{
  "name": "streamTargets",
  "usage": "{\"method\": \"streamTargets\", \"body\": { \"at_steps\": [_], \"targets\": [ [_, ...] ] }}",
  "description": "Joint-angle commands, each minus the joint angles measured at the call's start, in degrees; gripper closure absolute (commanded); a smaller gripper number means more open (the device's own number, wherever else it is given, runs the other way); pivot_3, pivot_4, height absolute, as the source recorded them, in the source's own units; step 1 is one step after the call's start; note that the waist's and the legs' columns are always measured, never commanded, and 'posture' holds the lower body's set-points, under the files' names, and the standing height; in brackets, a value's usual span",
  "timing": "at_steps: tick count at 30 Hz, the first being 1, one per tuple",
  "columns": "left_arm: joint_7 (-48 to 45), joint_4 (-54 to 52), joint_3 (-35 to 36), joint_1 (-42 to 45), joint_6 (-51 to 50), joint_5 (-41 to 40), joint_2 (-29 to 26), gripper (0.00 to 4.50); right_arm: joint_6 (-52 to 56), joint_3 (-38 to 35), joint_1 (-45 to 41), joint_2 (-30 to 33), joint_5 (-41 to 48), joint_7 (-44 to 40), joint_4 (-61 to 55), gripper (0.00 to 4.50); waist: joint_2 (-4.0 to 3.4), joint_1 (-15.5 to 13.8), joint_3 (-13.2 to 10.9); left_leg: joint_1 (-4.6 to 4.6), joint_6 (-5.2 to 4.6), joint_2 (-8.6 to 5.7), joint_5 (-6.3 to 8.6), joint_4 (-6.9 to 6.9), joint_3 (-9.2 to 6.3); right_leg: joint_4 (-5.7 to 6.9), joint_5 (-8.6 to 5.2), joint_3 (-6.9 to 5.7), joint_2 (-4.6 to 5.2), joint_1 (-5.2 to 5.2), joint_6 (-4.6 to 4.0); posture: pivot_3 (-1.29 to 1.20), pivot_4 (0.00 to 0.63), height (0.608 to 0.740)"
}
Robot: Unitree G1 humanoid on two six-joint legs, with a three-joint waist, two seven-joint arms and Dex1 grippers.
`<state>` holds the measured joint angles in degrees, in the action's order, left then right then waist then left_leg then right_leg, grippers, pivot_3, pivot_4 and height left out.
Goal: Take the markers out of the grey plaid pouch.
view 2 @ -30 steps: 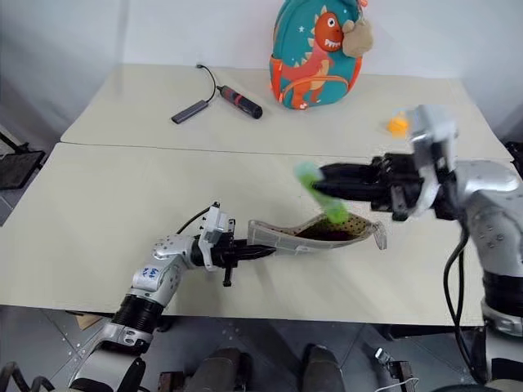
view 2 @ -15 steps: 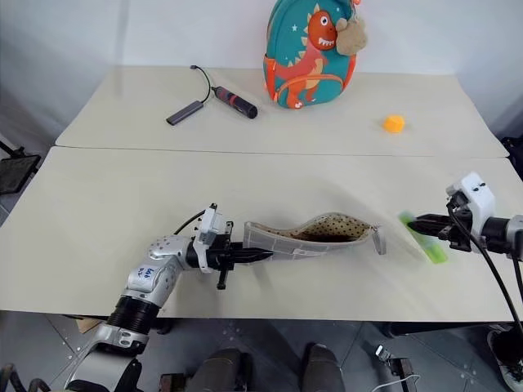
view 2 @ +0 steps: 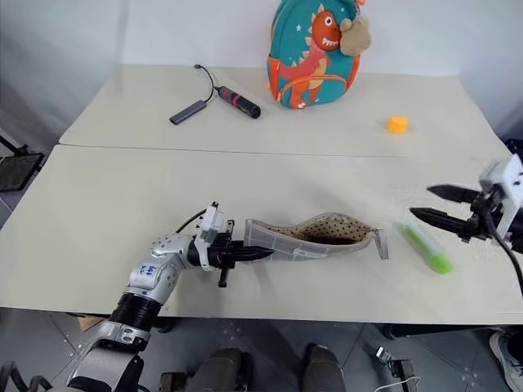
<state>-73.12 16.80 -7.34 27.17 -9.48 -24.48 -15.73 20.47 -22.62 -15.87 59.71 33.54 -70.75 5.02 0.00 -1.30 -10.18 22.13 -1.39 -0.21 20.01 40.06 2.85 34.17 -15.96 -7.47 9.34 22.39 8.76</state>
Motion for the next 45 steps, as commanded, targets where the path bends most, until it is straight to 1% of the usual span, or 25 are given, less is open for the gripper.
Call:
{"method": "streamTargets", "body": {
  "at_steps": [1, 3, 4, 5, 6, 9, 10, 14, 16, 20, 24, 28, 32, 38, 42, 44, 45],
  "targets": [
    [-0.7, 0.2, 0.0, 0.9, 0.8, 0.0, 0.3, 4.50, 2.2, 1.9, -3.3, -0.6, 4.7, -2.4, -8.4, 1.58, 0.00, 0.0, 0.0, 0.00, 0.00, 0.00, 0.00, 0.01, 0.00, 0.01, 0.00, 0.01, 0.00, 0.00, 0.00, 0.00, 0.150, 0.740],
    [-0.8, 0.3, 0.0, 0.8, 0.8, 0.1, 0.2, 4.50, 3.4, 3.4, -4.4, -0.5, 5.7, -3.3, -11.0, 2.08, 0.00, -0.1, 0.0, 0.00, 0.00, 0.00, 0.00, 0.01, -0.04, 0.01, 0.00, 0.01, 0.00, 0.00, 0.00, 0.00, 0.150, 0.740],
    [-1.0, 0.3, -0.1, 0.8, 0.8, 0.1, 0.1, 4.50, 5.3, 5.5, -6.3, -0.8, 7.7, -4.4, -13.9, 2.39, 0.00, -0.2, 0.0, 0.01, 0.00, -0.01, 0.00, 0.01, -0.04, 0.00, 0.00, 0.01, 0.01, 0.00, 0.00, 0.00, 0.150, 0.740],
    [-1.0, 0.4, -0.1, 0.8, 0.7, 0.1, 0.0, 4.50, 6.8, 7.1, -7.7, -0.9, 9.3, -5.1, -15.9, 2.81, 0.00, -0.2, 0.0, 0.01, 0.00, -0.02, 0.00, 0.01, -0.07, -0.01, 0.00, 0.00, 0.01, -0.01, 0.00, 0.00, 0.150, 0.740],
    [-1.1, 0.4, -0.1, 0.8, 0.6, 0.1, -0.1, 4.50, 7.9, 8.0, -8.7, -1.1, 10.3, -5.6, -17.2, 3.09, 0.00, -0.2, 0.0, 0.02, 0.00, -0.03, 0.00, 0.02, -0.10, -0.02, 0.00, -0.01, 0.01, -0.01, 0.00, 0.00, 0.150, 0.740],
    [-1.1, 0.7, -0.1, 0.9, 0.7, 0.2, -0.1, 4.50, 5.3, 14.9, -9.5, -0.2, 5.9, -9.7, -21.1, 4.19, 0.01, -0.3, 0.0, 0.03, 0.00, -0.04, 0.00, 0.02, -0.38, -0.03, 0.00, -0.06, 0.01, -0.04, -0.01, 0.00, 0.150, 0.740],
    [-1.0, 0.7, -0.1, 1.0, 0.7, 0.2, -0.1, 4.50, 5.1, 16.6, -9.9, -0.3, 4.8, -10.0, -21.8, 4.47, 0.02, -0.3, 0.0, 0.03, 0.00, -0.05, 0.00, 0.03, -0.39, -0.04, 0.00, -0.08, 0.01, -0.06, -0.01, 0.00, 0.150, 0.740],
    [-0.8, 0.7, -0.1, 1.1, 0.7, 0.3, 0.2, 4.50, 2.8, 22.6, -12.0, -2.4, 0.3, -10.0, -22.3, 4.47, 0.02, -0.2, 0.0, 0.04, -0.01, -0.09, 0.01, 0.04, -0.37, -0.05, 0.01, -0.06, 0.03, -0.07, 0.00, 0.00, 0.150, 0.740],
    [-0.6, 0.7, -0.2, 1.2, 0.8, 0.4, 0.4, 4.50, 4.7, 24.2, -13.4, -3.8, -0.2, -8.4, -22.2, 4.47, 0.02, -0.1, 0.0, 0.04, -0.01, -0.08, 0.00, 0.03, -0.37, -0.04, 0.01, -0.07, 0.03, -0.06, 0.00, 0.00, 0.150, 0.740],
    [-0.2, 0.4, -0.1, 0.9, 0.9, 0.3, 0.6, 4.50, 5.0, 29.2, -16.7, -5.3, -6.2, -6.1, -20.4, 4.47, 0.02, -0.1, 0.0, 0.04, -0.01, -0.08, 0.00, 0.04, -0.39, -0.02, 0.01, -0.06, 0.03, -0.05, 0.00, 0.00, 0.150, 0.740],
    [-0.2, -0.6, -0.5, 0.0, 0.7, 0.5, 0.2, 4.50, 8.1, 30.2, -18.3, -5.9, -6.5, -5.5, -19.9, 4.47, 0.01, -0.2, 0.0, 0.04, -0.01, -0.09, 0.00, 0.04, -0.37, -0.02, 0.01, -0.07, 0.03, -0.05, 0.00, 0.00, 0.150, 0.740],
    [0.2, -1.0, -0.5, -0.3, 0.6, 0.4, 0.3, 4.50, 8.9, 32.5, -19.2, -5.9, -9.9, -4.8, -18.9, 4.47, 0.01, -0.1, 0.0, 0.04, -0.01, -0.09, 0.00, 0.04, -0.33, -0.02, 0.01, -0.08, 0.03, -0.06, 0.00, 0.00, 0.150, 0.740],
    [0.5, -1.1, -0.7, -0.4, 0.5, 0.4, 0.6, 4.50, 6.3, 37.6, -21.4, -5.9, -17.3, -4.6, -18.3, 4.47, 0.01, 0.0, 0.0, 0.04, -0.01, -0.08, 0.00, 0.05, -0.31, -0.01, 0.00, -0.07, 0.03, -0.04, 0.00, 0.00, 0.150, 0.740],
    [0.7, -0.5, -0.8, 0.1, 0.7, 0.4, 1.2, 4.50, 8.5, 42.9, -25.0, -9.3, -22.7, -3.0, -18.6, 4.47, 0.01, 0.0, 0.0, 0.04, 0.00, -0.08, 0.00, 0.04, -0.18, 0.00, 0.01, -0.06, 0.02, -0.03, 0.00, 0.00, 0.150, 0.740],
    [0.7, -0.4, -0.8, 0.1, 0.7, 0.4, 1.4, 4.50, 7.5, 48.0, -26.0, -9.5, -30.6, -1.6, -16.8, 4.47, 0.01, -0.1, 0.0, 0.05, 0.00, -0.10, 0.00, 0.05, -0.19, 0.00, 0.00, -0.06, 0.03, -0.03, 0.00, 0.00, 0.150, 0.740],
    [0.7, -0.4, -0.9, 0.1, 0.7, 0.5, 1.5, 4.50, 9.4, 48.2, -26.2, -10.5, -31.3, -0.7, -16.4, 4.47, 0.01, 0.0, 0.0, 0.04, 0.00, -0.09, 0.00, 0.05, -0.19, 0.00, 0.00, -0.06, 0.02, -0.03, 0.00, 0.00, 0.150, 0.740],
    [0.8, -0.4, -0.9, 0.1, 0.7, 0.5, 1.5, 4.50, 9.9, 48.1, -26.3, -11.0, -31.2, -0.8, -16.2, 4.31, 0.01, 0.0, 0.0, 0.04, 0.00, -0.09, 0.00, 0.04, -0.18, 0.00, 0.00, -0.06, 0.02, -0.03, 0.00, 0.00, 0.150, 0.740]
  ]
}}
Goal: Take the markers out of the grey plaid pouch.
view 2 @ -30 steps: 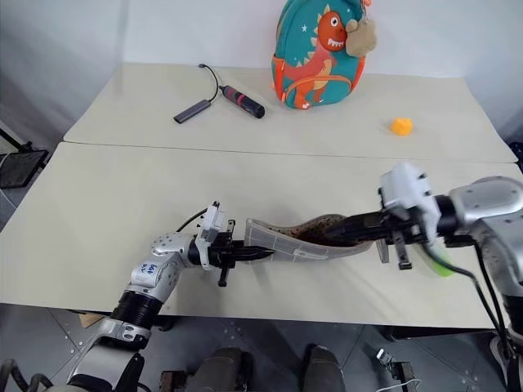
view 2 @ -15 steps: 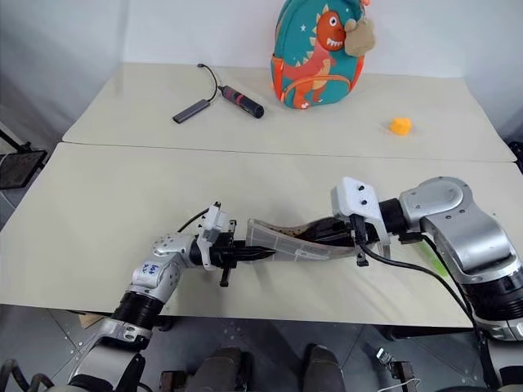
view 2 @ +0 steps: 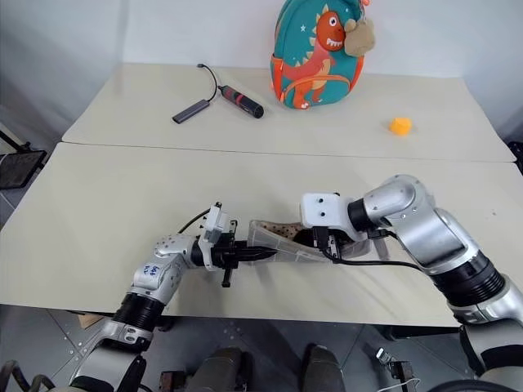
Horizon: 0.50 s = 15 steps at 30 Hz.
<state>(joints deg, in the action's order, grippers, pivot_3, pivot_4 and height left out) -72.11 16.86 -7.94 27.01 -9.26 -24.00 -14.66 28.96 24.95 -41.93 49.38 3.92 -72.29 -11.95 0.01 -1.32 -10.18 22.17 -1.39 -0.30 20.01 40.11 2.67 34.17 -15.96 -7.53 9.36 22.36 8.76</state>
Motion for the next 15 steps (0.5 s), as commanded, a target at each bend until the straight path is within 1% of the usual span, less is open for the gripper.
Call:
{"method": "streamTargets", "body": {
  "at_steps": [1, 3, 6, 10, 15],
  "targets": [
    [-0.2, -0.5, -0.3, 0.3, 0.5, 0.1, 0.5, 4.50, 1.6, 0.5, -0.3, -1.1, -1.7, 0.6, 0.9, 4.10, 0.00, 0.0, 0.0, 0.00, 0.00, 0.00, 0.00, 0.00, 0.01, 0.01, 0.00, 0.01, 0.00, 0.00, 0.00, 0.00, 0.150, 0.740],
    [-0.1, -0.6, -0.1, 0.3, 0.4, 0.1, 0.4, 4.50, 0.4, 0.2, -0.3, -1.9, -1.8, 0.5, 1.5, 3.57, 0.00, 0.1, 0.0, 0.00, 0.00, 0.00, 0.00, 0.00, 0.01, 0.00, 0.00, 0.01, 0.00, 0.00, 0.00, 0.00, 0.150, 0.740],
    [0.1, -0.7, 0.0, 0.3, 0.4, 0.1, 0.3, 4.50, -0.3, 0.3, -0.4, -2.2, -1.9, -0.9, 1.8, 2.61, 0.00, 0.1, 0.0, 0.00, 0.00, 0.01, 0.00, 0.00, 0.01, 0.01, 0.00, 0.00, -0.01, 0.00, 0.00, 0.00, 0.150, 0.740],
    [0.2, -0.7, 0.0, 0.3, 0.5, 0.1, 0.3, 4.50, -1.3, 1.1, -0.4, -2.5, -3.0, -2.0, 2.2, 2.61, 0.00, 0.1, 0.0, -0.01, 0.00, 0.01, 0.00, 0.00, 0.01, 0.01, 0.00, 0.00, -0.01, 0.00, 0.00, 0.00, 0.150, 0.740],
    [0.2, -0.3, 0.1, 0.5, 0.6, 0.0, 0.5, 4.50, -1.8, 3.9, -1.0, -3.8, -7.0, -1.7, 4.0, 2.61, 0.00, 0.2, 0.0, -0.01, 0.00, 0.01, 0.00, 0.00, 0.02, 0.01, 0.00, 0.01, -0.01, 0.00, 0.00, 0.00, 0.150, 0.740]
  ]
}}
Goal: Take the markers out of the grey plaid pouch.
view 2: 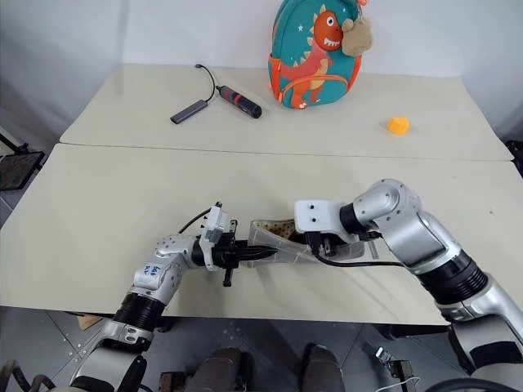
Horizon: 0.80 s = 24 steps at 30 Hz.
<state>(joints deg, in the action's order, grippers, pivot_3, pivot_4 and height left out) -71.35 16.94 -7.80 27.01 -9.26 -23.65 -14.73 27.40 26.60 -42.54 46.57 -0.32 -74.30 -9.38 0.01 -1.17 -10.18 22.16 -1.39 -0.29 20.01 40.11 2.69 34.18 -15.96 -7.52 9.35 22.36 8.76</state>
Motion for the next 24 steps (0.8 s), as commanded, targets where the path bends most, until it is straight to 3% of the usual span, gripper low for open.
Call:
{"method": "streamTargets", "body": {
  "at_steps": [1, 7, 12, 18, 24],
  "targets": [
    [-0.6, -0.3, -0.1, 0.5, 0.6, -0.3, 0.7, 4.50, 0.0, 2.9, -0.6, -1.7, -3.6, 0.5, 2.1, 2.61, 0.00, 0.0, 0.0, 0.00, 0.00, 0.00, 0.00, 0.00, 0.00, 0.00, 0.00, 0.00, 0.00, 0.00, 0.00, 0.00, 0.150, 0.740],
    [-1.3, 1.2, -0.5, 1.6, 1.0, 0.1, 1.4, 4.50, 0.8, 8.1, -4.2, -8.1, -9.6, 1.8, 9.6, 2.61, 0.01, 1.3, 0.0, -0.04, 0.05, 0.03, -0.03, 0.00, 0.02, 0.06, 0.00, 0.01, -0.04, -0.01, -0.01, 0.00, 0.150, 0.740],
    [-1.5, 2.2, 0.0, 2.9, 1.1, 0.2, 1.7, 4.50, 0.6, 10.0, -4.8, -8.0, -12.5, -0.5, 11.3, 2.61, 0.09, 1.4, 0.1, -0.12, 0.08, 0.05, -0.05, 0.06, -0.01, 0.17, -0.02, 0.03, -0.05, -0.07, -0.04, 0.00, 0.150, 0.740],
    [-1.2, 1.6, 0.4, 1.9, 1.1, 0.2, 1.3, 4.50, -2.9, 4.2, -4.4, -7.6, -8.6, -1.5, 9.4, 3.93, 0.09, 1.4, 0.1, -0.31, 0.08, 0.05, -0.05, 0.07, -0.08, 0.17, -0.02, 0.06, -0.04, -0.25, -0.04, 0.00, 0.150, 0.740],
    [-0.5, 0.7, 0.7, 0.8, 0.9, 0.1, 1.2, 4.50, -8.9, -5.2, -2.1, -5.5, 0.9, -5.4, 6.7, 3.93, 0.09, 1.2, 0.1, -0.28, 0.08, 0.04, -0.05, 0.02, -0.19, 0.14, -0.01, 0.06, -0.03, -0.20, -0.04, 0.00, 0.150, 0.740]
  ]
}}
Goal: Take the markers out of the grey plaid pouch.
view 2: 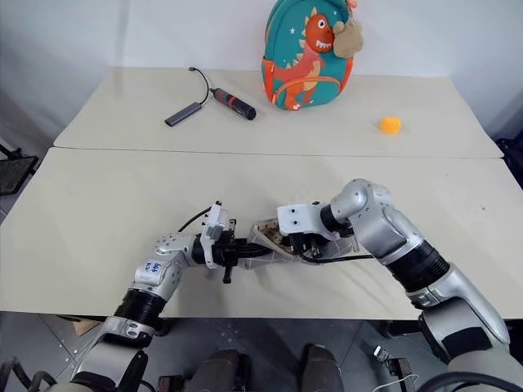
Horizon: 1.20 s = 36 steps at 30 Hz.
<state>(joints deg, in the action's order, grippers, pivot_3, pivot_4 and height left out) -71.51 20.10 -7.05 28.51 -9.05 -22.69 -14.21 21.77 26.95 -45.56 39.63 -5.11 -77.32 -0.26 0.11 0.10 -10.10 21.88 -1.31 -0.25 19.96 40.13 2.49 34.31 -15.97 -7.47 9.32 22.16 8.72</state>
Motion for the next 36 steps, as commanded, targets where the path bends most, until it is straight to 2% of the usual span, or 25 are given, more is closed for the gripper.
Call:
{"method": "streamTargets", "body": {
  "at_steps": [1, 6, 12, 14, 17, 23, 26, 28, 31, 35, 36],
  "targets": [
    [-0.2, -2.6, 0.0, -0.9, 0.6, -0.8, 0.6, 4.50, -4.2, -7.6, 1.9, 2.4, 8.3, -3.9, -3.0, 3.93, 0.00, -0.2, 0.0, 0.02, 0.00, 0.00, 0.00, -0.01, 0.00, -0.02, 0.00, -0.02, 0.00, 0.00, 0.00, 0.00, 0.150, 0.740],
    [0.3, -3.3, 0.3, -1.6, 0.4, -0.8, 0.4, 4.50, -14.1, -16.3, 6.8, 4.0, 17.9, -8.1, -2.5, 3.93, 0.01, -0.2, 0.0, 0.10, -0.01, -0.02, 0.00, -0.05, 0.05, -0.15, 0.00, -0.11, 0.00, -0.02, 0.00, 0.00, 0.150, 0.740],
    [0.2, -3.4, 0.9, -1.4, 0.1, -1.0, -0.3, 4.50, -11.7, -22.5, 10.6, 4.1, 29.2, -11.3, -4.6, 3.93, 0.01, -0.2, 0.0, 0.10, 0.00, 0.02, 0.00, -0.05, 0.05, -0.14, 0.00, -0.13, 0.00, -0.02, 0.00, 0.00, 0.150, 0.740],
    [0.2, -3.3, 1.0, -1.3, 0.1, -1.0, -0.4, 4.50, -10.1, -24.6, 10.8, 3.1, 32.2, -9.2, -4.2, 3.93, 0.01, -0.2, 0.0, 0.10, -0.01, 0.00, 0.00, -0.05, 0.02, -0.15, 0.00, -0.12, 0.00, -0.03, 0.00, 0.00, 0.150, 0.740],
    [0.4, -3.6, 1.0, -1.6, 0.1, -1.1, -0.6, 4.50, -4.1, -28.9, 10.7, 2.4, 37.4, -4.4, -4.1, 3.93, 0.01, -0.2, 0.0, 0.09, -0.01, 0.02, 0.00, -0.04, -0.10, -0.14, 0.01, -0.11, 0.01, -0.03, 0.00, 0.00, 0.150, 0.740],
    [0.6, -6.1, 0.9, -3.0, -1.0, -1.6, -1.2, 4.50, 9.1, -37.4, 10.3, 4.9, 47.5, 3.3, -7.0, 3.93, 0.00, -0.3, 0.0, 0.10, -0.01, 0.02, 0.00, -0.06, -0.33, -0.15, 0.01, -0.10, 0.02, -0.01, 0.00, 0.00, 0.150, 0.740],
    [-0.3, -8.3, 0.8, -4.2, -2.6, -2.4, -2.3, 4.50, 22.8, -42.9, 7.7, 11.4, 54.0, 7.4, -3.9, 3.93, -0.05, -0.4, -0.1, 0.10, -0.01, 0.01, 0.01, -0.05, -0.36, -0.15, 0.01, -0.08, 0.04, -0.01, 0.00, 0.00, 0.150, 0.740],
    [-0.9, -9.6, 0.9, -5.0, -3.5, -3.0, -3.4, 4.50, 26.5, -44.2, 7.1, 15.5, 52.6, 10.0, 0.0, 3.93, -0.08, -0.7, -0.1, 0.12, -0.03, 0.05, 0.01, -0.05, -0.37, -0.12, 0.01, -0.06, 0.11, 0.04, -0.01, 0.00, 0.150, 0.740],
    [-1.3, -10.2, 1.2, -5.6, -4.2, -3.6, -4.6, 4.50, 29.4, -43.7, 7.7, 18.4, 49.4, 14.0, 4.5, 3.93, -0.08, -0.9, -0.1, 0.12, -0.03, 0.01, 0.02, -0.08, -0.34, -0.18, 0.01, -0.07, 0.09, 0.03, -0.02, 0.00, 0.150, 0.740],
    [0.1, -10.2, 3.2, -5.9, -5.1, -4.9, -5.1, 4.50, 28.4, -41.0, 13.2, 20.2, 43.9, 16.2, 5.2, 3.93, -0.09, -1.0, -0.1, 0.15, -0.04, 0.00, 0.02, -0.08, -0.18, -0.17, 0.01, -0.07, 0.10, 0.06, -0.01, 0.00, 0.150, 0.740],
    [-0.4, -10.0, 3.6, -6.3, -4.8, -4.9, -5.8, 4.50, 30.6, -40.3, 16.1, 19.7, 42.5, 19.4, 4.4, 3.93, -0.13, -1.0, -0.1, 0.21, -0.04, -0.01, 0.02, -0.08, -0.18, -0.13, 0.02, -0.01, 0.10, 0.17, -0.01, 0.00, 0.150, 0.740]
  ]
}}
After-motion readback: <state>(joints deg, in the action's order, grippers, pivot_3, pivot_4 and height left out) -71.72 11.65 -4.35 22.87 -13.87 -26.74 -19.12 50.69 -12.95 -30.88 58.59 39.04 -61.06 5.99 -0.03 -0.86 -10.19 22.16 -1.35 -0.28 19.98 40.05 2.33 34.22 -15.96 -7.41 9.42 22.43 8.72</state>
